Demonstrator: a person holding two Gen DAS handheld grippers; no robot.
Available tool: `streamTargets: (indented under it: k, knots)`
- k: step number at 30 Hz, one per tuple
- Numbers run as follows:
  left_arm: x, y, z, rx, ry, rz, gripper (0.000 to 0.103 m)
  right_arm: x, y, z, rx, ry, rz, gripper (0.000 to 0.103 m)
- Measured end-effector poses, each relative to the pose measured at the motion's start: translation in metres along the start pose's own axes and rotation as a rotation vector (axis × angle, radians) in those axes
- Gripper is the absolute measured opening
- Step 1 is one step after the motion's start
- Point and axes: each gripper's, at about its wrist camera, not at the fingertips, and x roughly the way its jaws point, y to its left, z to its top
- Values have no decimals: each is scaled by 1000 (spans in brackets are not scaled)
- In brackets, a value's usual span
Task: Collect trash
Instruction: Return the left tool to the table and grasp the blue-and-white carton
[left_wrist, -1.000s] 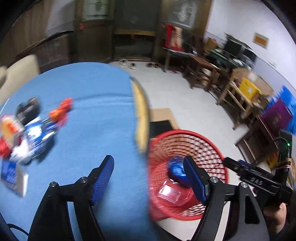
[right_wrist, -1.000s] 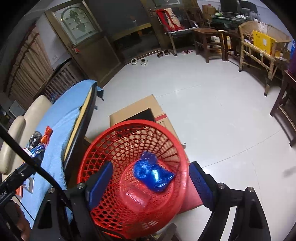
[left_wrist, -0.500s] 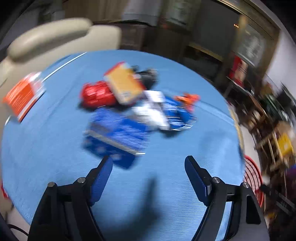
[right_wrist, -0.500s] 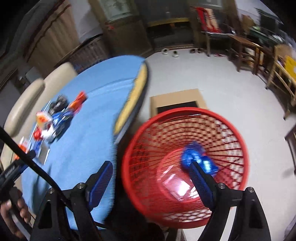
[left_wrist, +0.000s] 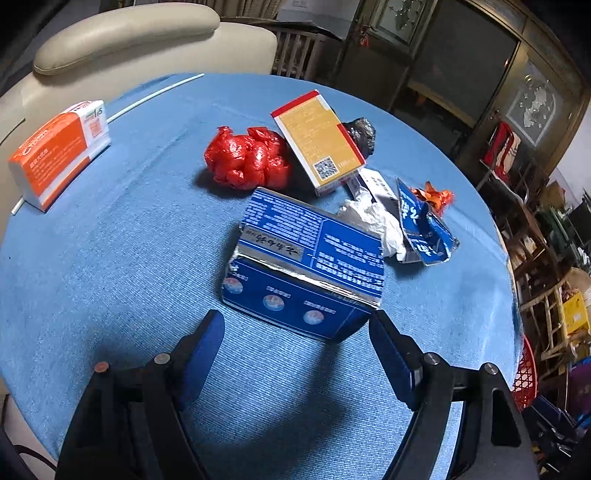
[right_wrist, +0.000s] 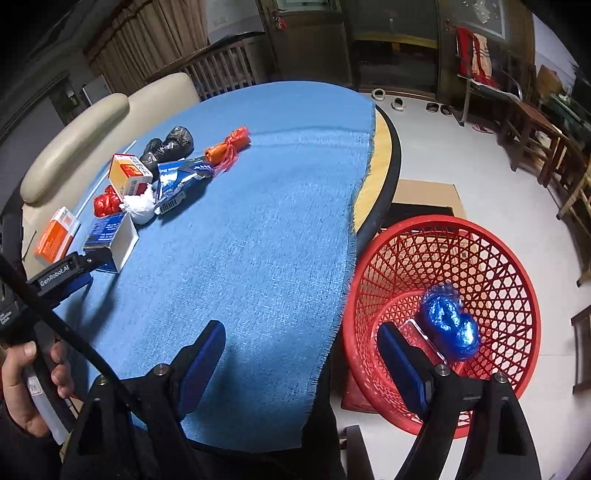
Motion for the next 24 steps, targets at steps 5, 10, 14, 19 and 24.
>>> streamTargets:
  k: [5,10,14,19,24]
  knots:
    - [-1,-7,4,19,-15,-15,81,2,0,0,7,3,3,86]
    - [17,-20,10,43,-9,74,81,1,-3,-2,15,3,10,86]
    - [24,-11,12,29,-7,129,81,-1,-8,-2,27,-5,13,86]
    - [0,33,12,-79,-83,211,81,2,-18,-3,65,-1,19,86]
    - [-18,73,8,-200,-124,291,81,13,-16,-5,79,22,43,86]
